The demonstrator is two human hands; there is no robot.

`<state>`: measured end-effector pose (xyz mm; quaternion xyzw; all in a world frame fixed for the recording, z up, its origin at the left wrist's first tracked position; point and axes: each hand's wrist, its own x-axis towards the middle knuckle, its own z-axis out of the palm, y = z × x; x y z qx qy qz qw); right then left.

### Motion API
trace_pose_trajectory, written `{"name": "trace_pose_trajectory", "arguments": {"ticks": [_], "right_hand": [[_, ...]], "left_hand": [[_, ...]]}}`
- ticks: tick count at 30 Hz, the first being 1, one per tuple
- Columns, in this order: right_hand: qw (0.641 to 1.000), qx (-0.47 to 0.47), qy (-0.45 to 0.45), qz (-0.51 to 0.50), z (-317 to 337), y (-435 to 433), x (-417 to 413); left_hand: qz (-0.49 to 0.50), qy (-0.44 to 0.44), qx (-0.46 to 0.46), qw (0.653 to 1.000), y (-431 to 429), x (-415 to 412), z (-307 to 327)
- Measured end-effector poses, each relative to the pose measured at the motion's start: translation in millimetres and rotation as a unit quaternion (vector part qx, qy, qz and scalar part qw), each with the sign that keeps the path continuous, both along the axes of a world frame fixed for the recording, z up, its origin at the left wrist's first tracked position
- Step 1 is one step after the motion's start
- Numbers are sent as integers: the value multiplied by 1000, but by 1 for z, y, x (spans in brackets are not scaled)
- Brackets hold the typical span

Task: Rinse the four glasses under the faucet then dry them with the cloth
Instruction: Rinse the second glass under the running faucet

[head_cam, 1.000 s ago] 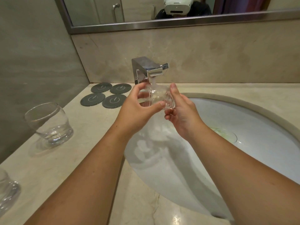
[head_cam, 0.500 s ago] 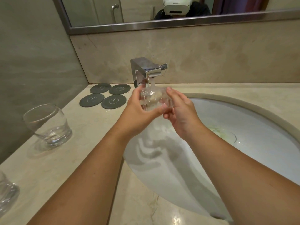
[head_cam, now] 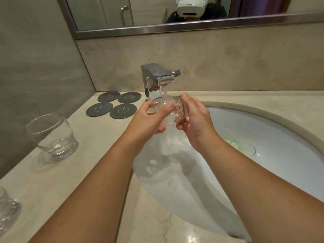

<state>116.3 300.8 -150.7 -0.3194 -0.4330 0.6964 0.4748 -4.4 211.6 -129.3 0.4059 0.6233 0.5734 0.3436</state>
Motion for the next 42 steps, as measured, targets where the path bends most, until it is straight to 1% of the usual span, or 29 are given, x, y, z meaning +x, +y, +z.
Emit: {"name": "trace_pose_trajectory", "arguments": {"ticks": [1, 3, 5, 6, 8, 10, 12, 14, 16, 18, 21, 23, 26, 28, 31, 33, 37, 39, 42], "right_hand": [[1000, -9, -2, -12, 0, 0, 1], [999, -32, 0, -26, 0, 2, 2], [999, -44, 2, -25, 0, 3, 2], [999, -48, -1, -17, 1, 3, 3], [998, -57, -7, 3, 2, 2, 4], [998, -58, -2, 26, 2, 3, 4], [998, -44, 2, 42, 0, 3, 3], [999, -26, -4, 34, -2, 3, 1], [1000, -16, -6, 12, -1, 2, 1], [1000, -15, -5, -6, -1, 2, 2], [1000, -15, -1, -15, -2, 3, 3], [1000, -12, -10, -18, -2, 2, 3], [999, -8, -23, -20, -1, 1, 2], [999, -10, -29, -10, -2, 2, 3], [999, -5, -35, 23, -1, 2, 5], [999, -6, -28, 43, 1, 1, 6], [999, -25, -3, 33, 2, -1, 6], [999, -33, 9, 26, 1, 1, 5], [998, -59, 15, 21, -1, 4, 3]], "left_hand": [[-12, 15, -1, 1000, -1, 0, 0], [-31, 80, 11, 996, -4, 1, -1], [-18, 138, 28, 990, -6, 0, 1], [-4, 147, 33, 989, -6, 1, 2], [16, 103, 37, 994, -4, 2, 3], [32, 16, 29, 999, 0, 2, 2], [56, -48, 12, 997, 2, -1, 0], [65, -87, -2, 994, 3, -2, -1], [43, -111, -16, 993, 3, -1, -1], [12, -102, -23, 994, 3, 0, -2], [-19, -21, -26, 999, 2, -2, -8], [-14, 19, -18, 1000, 1, -6, -10], [10, 43, 8, 999, 1, -6, -8], [16, 36, 12, 999, 1, -5, -7], [7, -22, 17, 1000, 2, -5, -6], [8, -38, 15, 999, 2, -5, -5], [-16, -69, 9, 997, 3, -3, -6], [-21, -60, 6, 998, 4, -5, -7], [-13, 0, 9, 1000, 3, -5, -8]]}}
